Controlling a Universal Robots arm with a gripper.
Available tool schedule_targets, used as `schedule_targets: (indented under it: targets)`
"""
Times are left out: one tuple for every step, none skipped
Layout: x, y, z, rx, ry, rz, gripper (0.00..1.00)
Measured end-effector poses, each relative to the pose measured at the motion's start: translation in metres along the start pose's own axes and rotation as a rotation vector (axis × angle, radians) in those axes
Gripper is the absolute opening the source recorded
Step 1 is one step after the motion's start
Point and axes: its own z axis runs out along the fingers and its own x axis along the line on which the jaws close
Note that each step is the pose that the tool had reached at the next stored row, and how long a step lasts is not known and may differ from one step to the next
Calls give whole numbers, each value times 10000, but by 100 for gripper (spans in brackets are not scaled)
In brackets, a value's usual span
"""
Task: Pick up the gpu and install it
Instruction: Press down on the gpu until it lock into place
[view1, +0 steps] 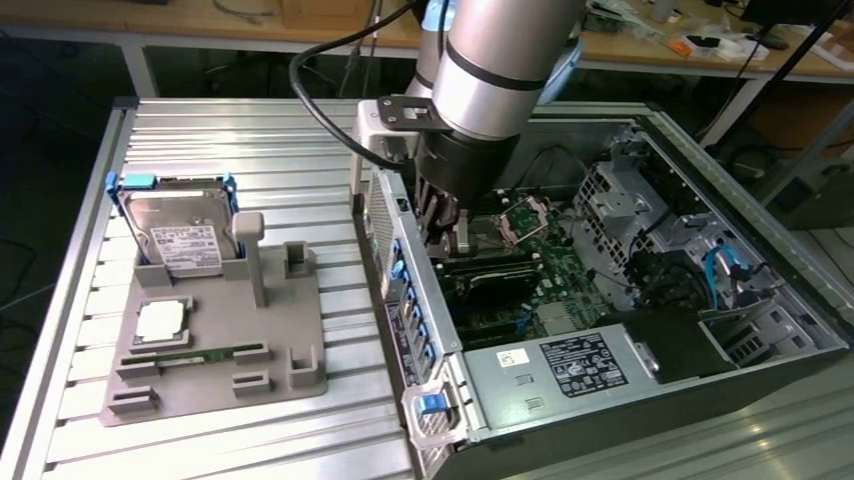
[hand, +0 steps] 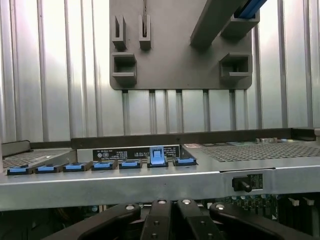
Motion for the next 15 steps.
schedule_targets:
  targets:
    - [1,3,-19,-17,18,2,11]
    - [1,3,-19,-13,13,2,11]
    - [5,2,-17,-11,8,2,11]
    - [13,-3,-18,-11,39,4,11]
    - [45,-15,-18,-8,40,0,11]
    - [57,-33,-19,-34,39,0,11]
    - [66,-39,-20,-39,41,0,11]
    - [67,-40,-6,-34,39,0,11]
    - [68,-42,20,-18,44,-2,11]
    - [69,-45,68,-1,55,0,11]
    - [68,-49,105,49,40,-1,11]
    - [67,-54,123,100,38,-1,11]
    - [66,-70,121,106,51,2,11]
    - [58,-122,139,146,-3,-1,11]
    - [61,-181,132,130,16,-2,11]
